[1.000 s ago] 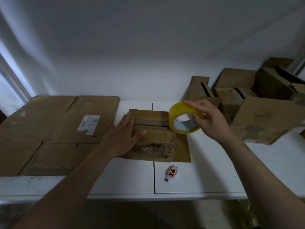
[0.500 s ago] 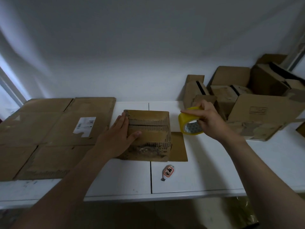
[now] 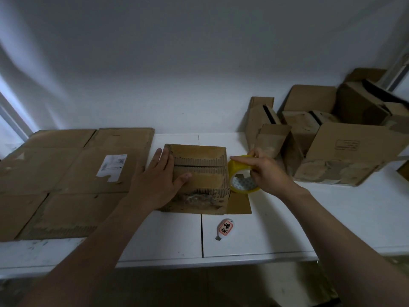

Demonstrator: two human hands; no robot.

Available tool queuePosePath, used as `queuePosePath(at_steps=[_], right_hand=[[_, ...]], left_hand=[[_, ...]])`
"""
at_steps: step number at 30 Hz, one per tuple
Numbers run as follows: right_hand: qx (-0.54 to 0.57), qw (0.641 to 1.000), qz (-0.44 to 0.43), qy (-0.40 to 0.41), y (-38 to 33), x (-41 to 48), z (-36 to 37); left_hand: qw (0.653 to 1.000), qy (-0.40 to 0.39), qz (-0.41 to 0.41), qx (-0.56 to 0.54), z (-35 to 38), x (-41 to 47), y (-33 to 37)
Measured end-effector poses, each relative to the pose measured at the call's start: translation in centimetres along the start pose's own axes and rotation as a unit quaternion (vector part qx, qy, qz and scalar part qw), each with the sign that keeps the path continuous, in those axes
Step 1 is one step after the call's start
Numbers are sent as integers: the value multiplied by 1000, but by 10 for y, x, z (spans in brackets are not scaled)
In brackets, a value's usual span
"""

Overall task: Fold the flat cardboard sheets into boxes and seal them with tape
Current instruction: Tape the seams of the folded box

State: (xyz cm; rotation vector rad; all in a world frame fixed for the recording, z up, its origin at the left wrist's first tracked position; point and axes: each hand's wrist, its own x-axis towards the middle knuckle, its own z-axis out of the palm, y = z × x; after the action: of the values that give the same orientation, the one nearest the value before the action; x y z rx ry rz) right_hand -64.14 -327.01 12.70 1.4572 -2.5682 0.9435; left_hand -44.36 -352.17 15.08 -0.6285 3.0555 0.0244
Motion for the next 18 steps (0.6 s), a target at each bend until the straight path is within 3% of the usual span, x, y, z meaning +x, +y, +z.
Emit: queuePosePath(at_steps=[8,18], right_hand=[[-1,1000,11,6,0,2,3],[-21,1000,19,-6,-3,-9,-7]], left_hand=[[997,-30,73,-4,-9,-11,62],[992,16,122,-26,-2,8,108]])
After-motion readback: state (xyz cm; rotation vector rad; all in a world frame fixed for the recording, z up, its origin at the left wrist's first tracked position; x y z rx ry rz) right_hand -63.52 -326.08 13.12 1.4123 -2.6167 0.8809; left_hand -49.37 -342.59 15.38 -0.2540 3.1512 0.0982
